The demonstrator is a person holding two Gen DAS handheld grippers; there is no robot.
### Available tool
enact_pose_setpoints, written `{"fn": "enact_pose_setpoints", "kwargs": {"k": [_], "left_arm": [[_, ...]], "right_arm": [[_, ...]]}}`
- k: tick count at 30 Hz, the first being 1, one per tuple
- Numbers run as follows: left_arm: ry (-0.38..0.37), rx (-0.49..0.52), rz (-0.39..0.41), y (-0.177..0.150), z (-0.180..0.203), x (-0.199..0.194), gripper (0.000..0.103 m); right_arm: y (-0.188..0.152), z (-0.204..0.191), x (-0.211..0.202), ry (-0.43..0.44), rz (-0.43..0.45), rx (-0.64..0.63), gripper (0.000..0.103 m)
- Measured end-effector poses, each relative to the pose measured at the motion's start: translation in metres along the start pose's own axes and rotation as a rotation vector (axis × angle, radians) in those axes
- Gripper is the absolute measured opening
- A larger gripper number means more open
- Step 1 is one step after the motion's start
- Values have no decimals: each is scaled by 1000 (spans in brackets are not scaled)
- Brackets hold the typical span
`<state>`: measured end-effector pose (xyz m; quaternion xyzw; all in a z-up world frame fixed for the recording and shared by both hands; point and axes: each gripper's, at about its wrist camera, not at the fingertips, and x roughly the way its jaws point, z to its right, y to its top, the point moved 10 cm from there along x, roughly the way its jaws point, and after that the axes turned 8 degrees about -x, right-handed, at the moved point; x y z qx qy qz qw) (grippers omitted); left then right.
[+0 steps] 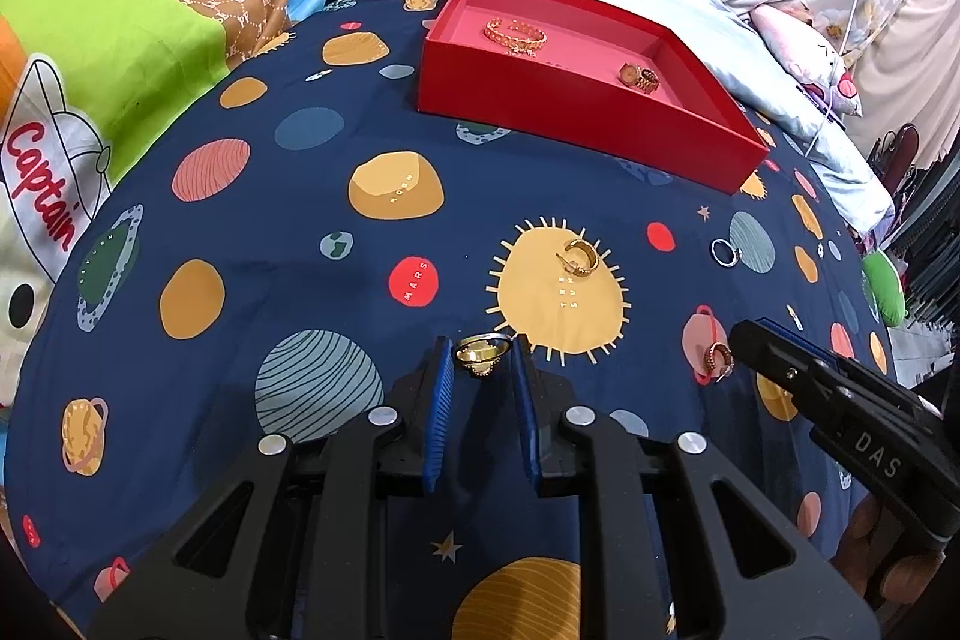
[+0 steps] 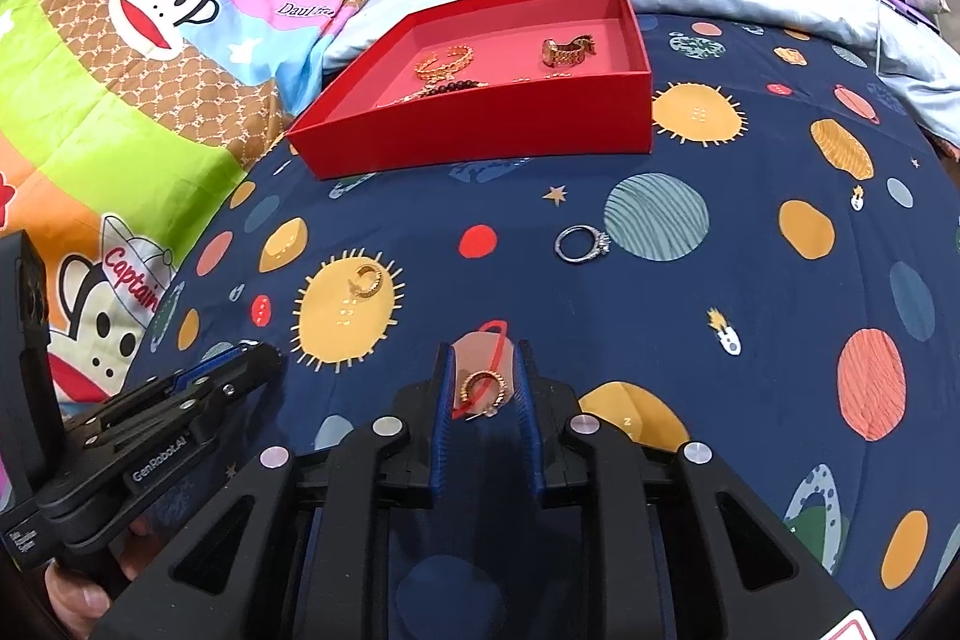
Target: Organize jewelry
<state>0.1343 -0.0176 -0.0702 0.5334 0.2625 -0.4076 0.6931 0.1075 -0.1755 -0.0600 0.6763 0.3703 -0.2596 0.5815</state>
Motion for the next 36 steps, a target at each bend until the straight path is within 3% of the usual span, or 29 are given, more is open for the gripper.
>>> {"fn": "enact_pose_setpoints", "kwargs": {"k": [17,25,36], "left_arm": [[-4,-7,-7,3,0,4,19],[-6,-11,-12,6,1,8,19],[-9,-12,-5,11,4,6,19]], "right_arm": [[38,47,27,-100,26,31,21],[37,50,34,-146,23,1,8],[38,51,20,-116,49,29,7]]}}
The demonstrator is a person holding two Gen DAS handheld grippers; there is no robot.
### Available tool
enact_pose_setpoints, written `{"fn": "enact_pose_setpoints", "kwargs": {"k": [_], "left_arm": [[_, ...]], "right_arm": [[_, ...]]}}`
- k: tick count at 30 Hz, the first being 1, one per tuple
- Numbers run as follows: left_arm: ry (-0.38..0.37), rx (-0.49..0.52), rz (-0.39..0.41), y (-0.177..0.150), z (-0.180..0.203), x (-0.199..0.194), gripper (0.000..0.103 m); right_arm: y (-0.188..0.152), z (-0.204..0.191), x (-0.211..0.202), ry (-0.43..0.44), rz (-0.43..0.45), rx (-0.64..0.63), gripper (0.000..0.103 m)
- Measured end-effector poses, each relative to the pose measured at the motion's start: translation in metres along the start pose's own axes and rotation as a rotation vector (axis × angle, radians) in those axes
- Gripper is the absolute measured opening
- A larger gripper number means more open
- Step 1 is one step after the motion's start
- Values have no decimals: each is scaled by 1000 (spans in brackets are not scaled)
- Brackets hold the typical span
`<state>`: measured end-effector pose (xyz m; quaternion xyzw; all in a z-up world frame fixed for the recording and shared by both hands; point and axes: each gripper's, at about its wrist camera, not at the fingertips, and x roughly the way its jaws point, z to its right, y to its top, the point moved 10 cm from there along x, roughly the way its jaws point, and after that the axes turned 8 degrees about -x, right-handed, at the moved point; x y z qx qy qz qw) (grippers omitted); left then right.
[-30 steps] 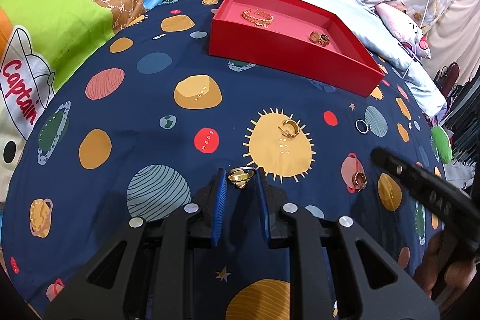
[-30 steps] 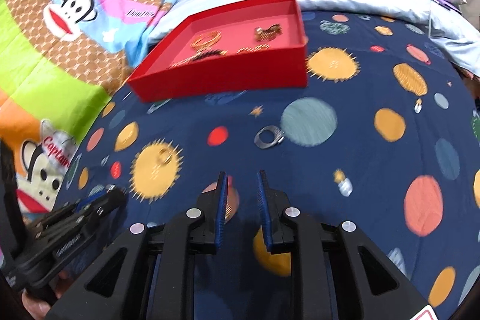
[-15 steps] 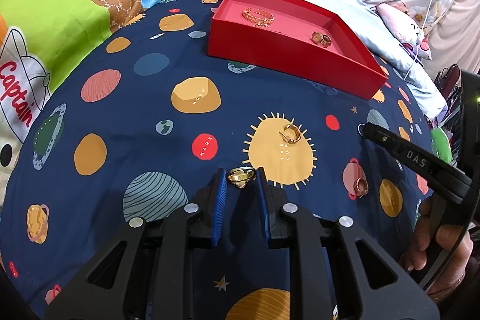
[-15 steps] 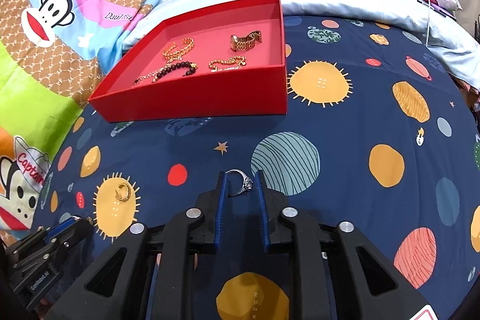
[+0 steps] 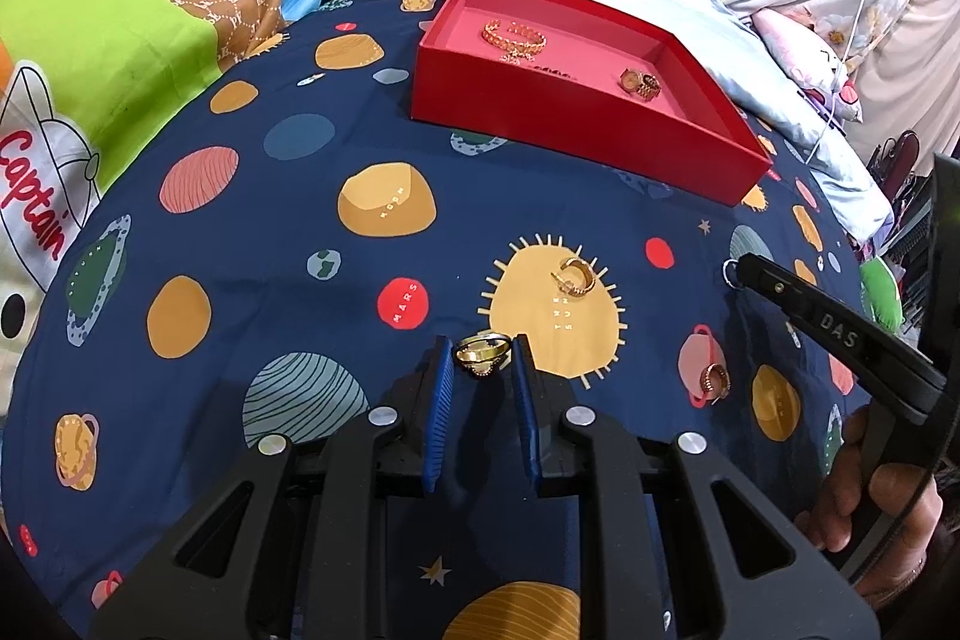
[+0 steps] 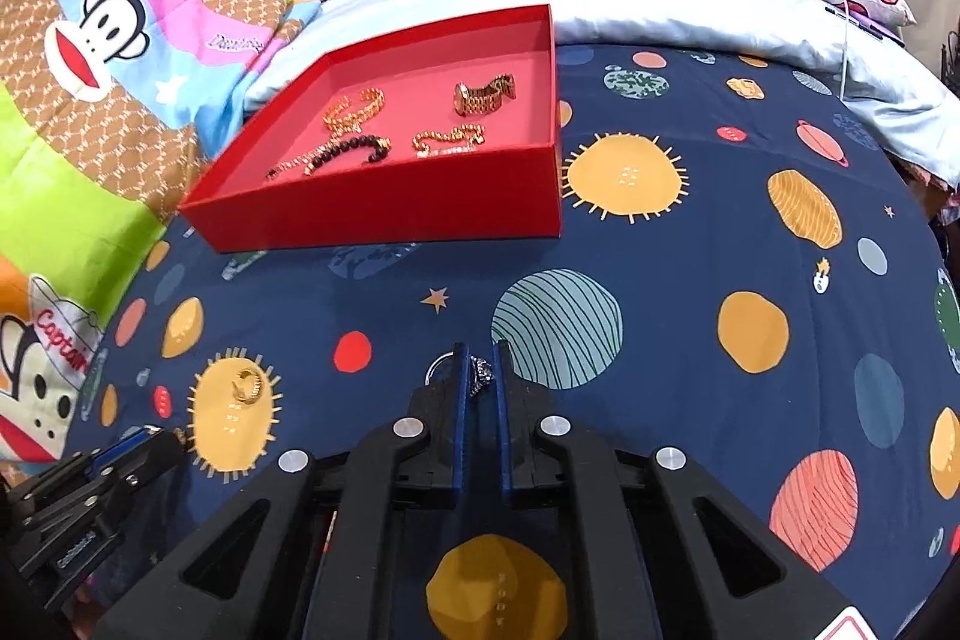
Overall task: Organize jewelry
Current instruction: 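Carry both rings to the red tray and open both tools inside it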
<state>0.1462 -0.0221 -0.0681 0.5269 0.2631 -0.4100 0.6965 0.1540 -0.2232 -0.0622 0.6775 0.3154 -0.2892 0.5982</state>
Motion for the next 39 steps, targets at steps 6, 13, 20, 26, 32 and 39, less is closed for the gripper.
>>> {"fn": "enact_pose_setpoints", "kwargs": {"k": [6,13,20,26,32,39], "left_arm": [[-9,13,25,12,9,-7,19],[-32,33,94,45,28,-22,19],[-64,74,168,94,56,-34,19],[-77,115,214,140,82,-29,19],[-79,145,240,180,107,-7,19],[-85,136,202,203,122,35,19]], "right_arm": [[6,-3,-20,24,32,9,7],[30,-7,-41,48,85,3,7],[67,-9,-45,76,126,-5,7],[103,-11,-36,72,153,-37,7],[129,-5,-9,51,147,-55,7],[148,2,24,34,132,-74,7]]}}
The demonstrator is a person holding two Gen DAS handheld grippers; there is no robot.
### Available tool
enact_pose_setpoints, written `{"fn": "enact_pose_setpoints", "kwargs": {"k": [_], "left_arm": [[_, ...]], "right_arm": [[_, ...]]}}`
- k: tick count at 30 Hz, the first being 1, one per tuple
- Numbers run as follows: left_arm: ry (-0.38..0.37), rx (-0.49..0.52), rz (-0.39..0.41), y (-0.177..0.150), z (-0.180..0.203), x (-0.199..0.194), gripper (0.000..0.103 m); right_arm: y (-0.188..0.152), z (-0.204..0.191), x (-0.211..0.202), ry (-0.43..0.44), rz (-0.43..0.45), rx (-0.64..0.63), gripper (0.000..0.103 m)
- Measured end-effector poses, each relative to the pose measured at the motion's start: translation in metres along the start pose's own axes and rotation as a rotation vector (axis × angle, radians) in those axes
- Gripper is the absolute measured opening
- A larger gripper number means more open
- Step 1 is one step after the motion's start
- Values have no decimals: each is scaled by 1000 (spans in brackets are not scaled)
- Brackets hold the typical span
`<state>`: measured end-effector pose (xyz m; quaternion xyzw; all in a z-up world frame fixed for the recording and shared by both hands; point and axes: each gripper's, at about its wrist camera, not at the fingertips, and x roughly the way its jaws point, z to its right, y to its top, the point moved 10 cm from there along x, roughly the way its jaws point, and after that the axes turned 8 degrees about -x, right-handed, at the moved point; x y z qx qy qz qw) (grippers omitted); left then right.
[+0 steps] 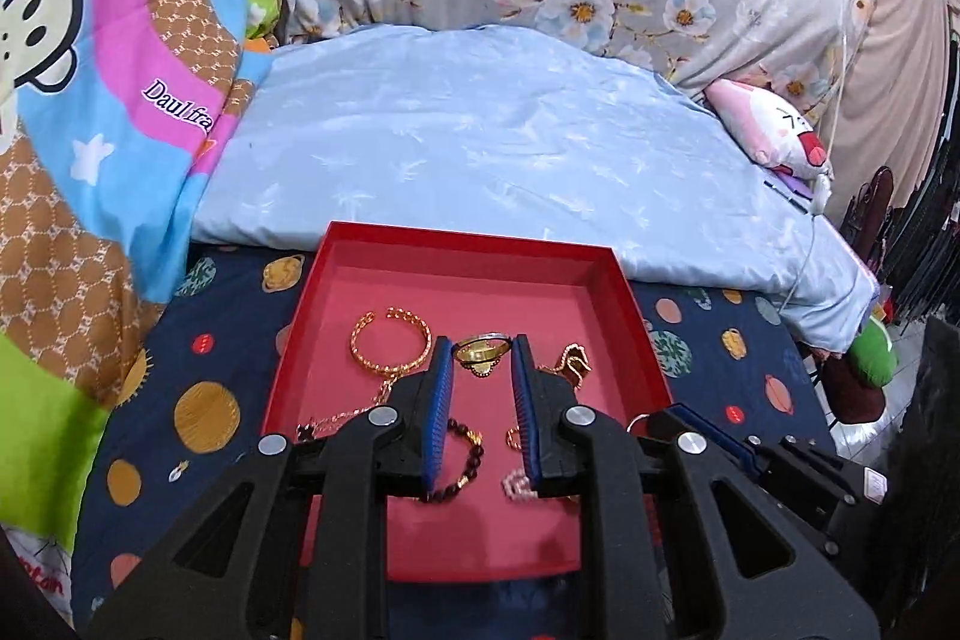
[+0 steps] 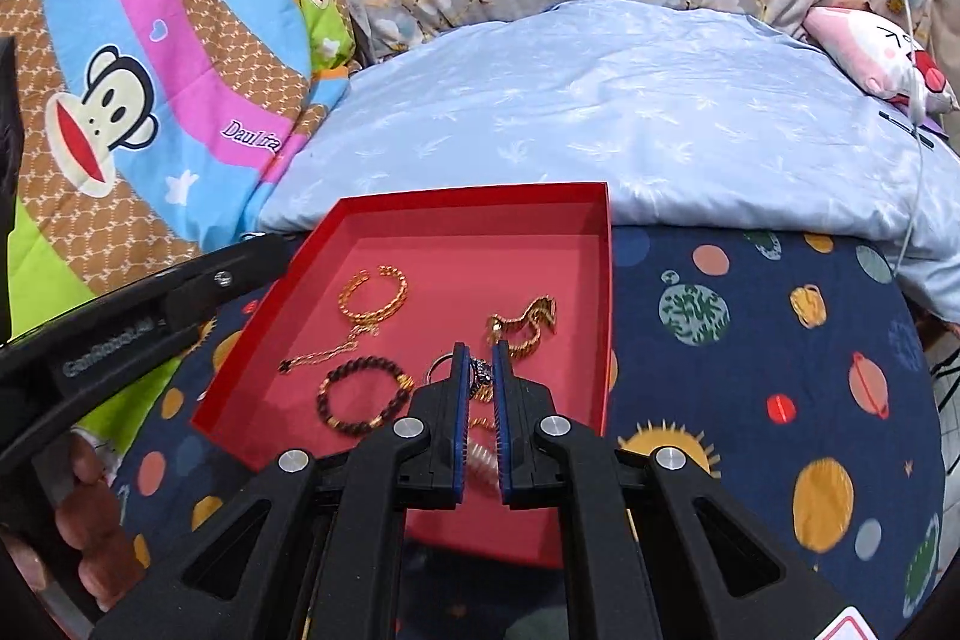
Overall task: Organize jewelry
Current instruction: 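Carry both rings to the red tray and open both tools inside it, then lift both open tools out of the red tray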
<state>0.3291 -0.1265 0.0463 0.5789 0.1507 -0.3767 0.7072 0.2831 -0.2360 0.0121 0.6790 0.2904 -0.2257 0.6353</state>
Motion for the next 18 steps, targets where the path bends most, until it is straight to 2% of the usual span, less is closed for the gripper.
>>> {"fn": "enact_pose_setpoints", "kwargs": {"k": [10,12,14,17,18], "left_arm": [[0,22,-48,-4,11,46,19],[-2,19,-65,-6,11,53,24],[10,7,-65,-7,8,56,40],[16,-4,-48,-7,5,54,52],[21,-7,-44,-6,4,53,53]], "right_arm": [[-1,17,34,3,-35,33,7],[-1,18,37,5,-37,36,7],[-1,19,36,5,-28,43,8],[0,21,34,7,-17,50,10],[1,22,32,5,-12,56,11]]}}
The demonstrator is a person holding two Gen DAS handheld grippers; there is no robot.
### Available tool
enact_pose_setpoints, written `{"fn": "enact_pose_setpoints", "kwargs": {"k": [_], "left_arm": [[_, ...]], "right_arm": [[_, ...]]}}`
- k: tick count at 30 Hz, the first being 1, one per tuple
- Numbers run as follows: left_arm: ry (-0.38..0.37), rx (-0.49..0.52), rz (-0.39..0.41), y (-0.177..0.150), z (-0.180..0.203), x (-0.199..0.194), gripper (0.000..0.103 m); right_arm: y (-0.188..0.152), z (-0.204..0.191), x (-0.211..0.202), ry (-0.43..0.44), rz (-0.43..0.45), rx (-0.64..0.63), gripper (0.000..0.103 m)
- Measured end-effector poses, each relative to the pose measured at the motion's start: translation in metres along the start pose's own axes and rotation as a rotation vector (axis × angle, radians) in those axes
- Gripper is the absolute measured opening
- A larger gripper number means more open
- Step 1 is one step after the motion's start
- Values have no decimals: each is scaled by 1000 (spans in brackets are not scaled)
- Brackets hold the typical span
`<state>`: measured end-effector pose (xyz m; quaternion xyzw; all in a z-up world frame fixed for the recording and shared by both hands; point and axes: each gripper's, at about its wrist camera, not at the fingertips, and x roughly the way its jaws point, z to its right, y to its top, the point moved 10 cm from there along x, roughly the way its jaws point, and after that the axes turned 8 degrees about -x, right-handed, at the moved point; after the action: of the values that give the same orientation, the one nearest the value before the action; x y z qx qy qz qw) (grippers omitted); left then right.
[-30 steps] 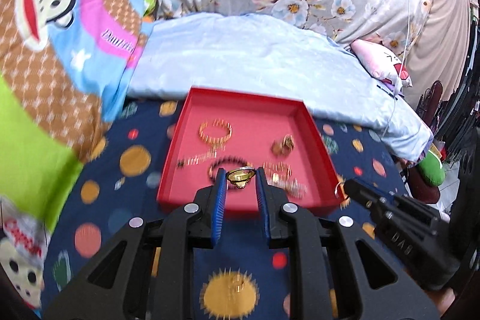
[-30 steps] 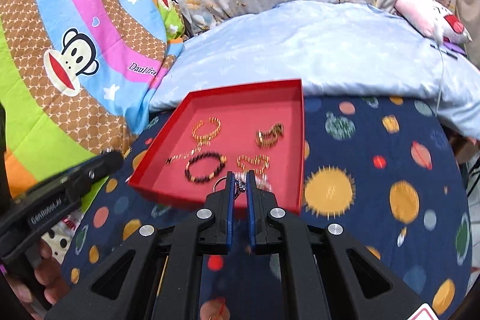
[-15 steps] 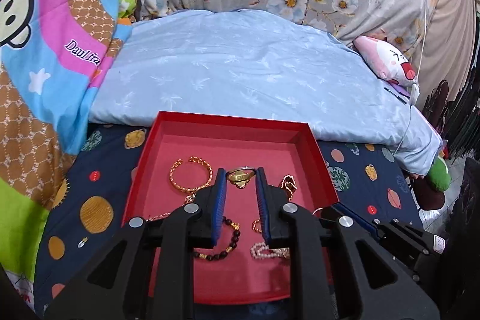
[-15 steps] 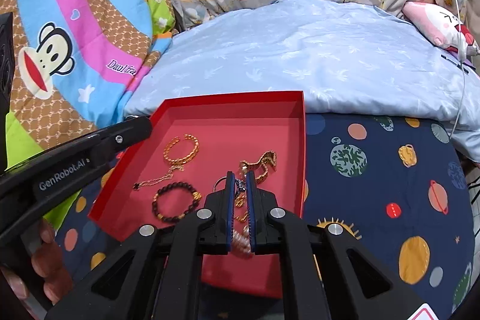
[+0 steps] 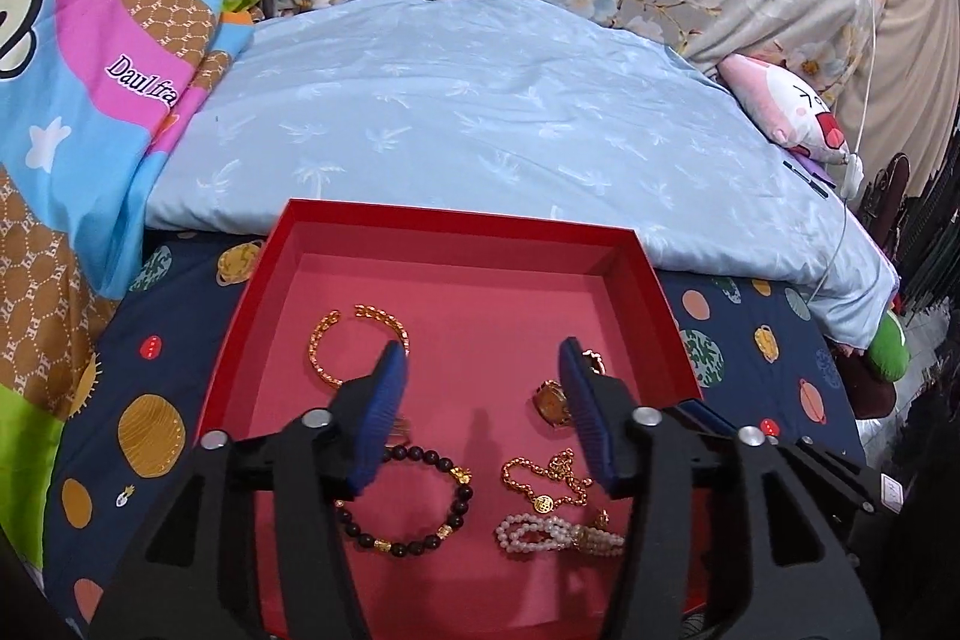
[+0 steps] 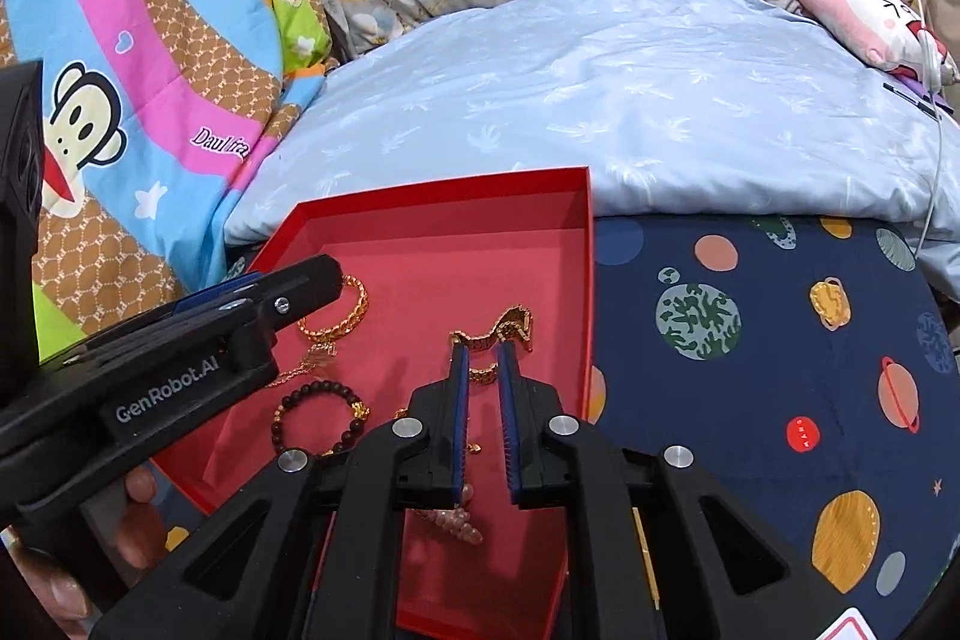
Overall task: Organize jewelry
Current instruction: 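Lift both open tools out of the red tray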
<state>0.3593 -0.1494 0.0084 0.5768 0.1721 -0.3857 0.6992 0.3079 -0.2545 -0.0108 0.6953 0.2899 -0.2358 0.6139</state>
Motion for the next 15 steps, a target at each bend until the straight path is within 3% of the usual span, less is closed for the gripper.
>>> {"fn": "enact_pose_setpoints", "kwargs": {"k": [7,15], "left_arm": [[27,-36,20,-5,-21,-24,53],[53,-65,28,-42,-46,-75,53]], "right_arm": [[-9,-1,-30,33,28,43,11],[-58,-23,-69,72,2,56,11]]}}
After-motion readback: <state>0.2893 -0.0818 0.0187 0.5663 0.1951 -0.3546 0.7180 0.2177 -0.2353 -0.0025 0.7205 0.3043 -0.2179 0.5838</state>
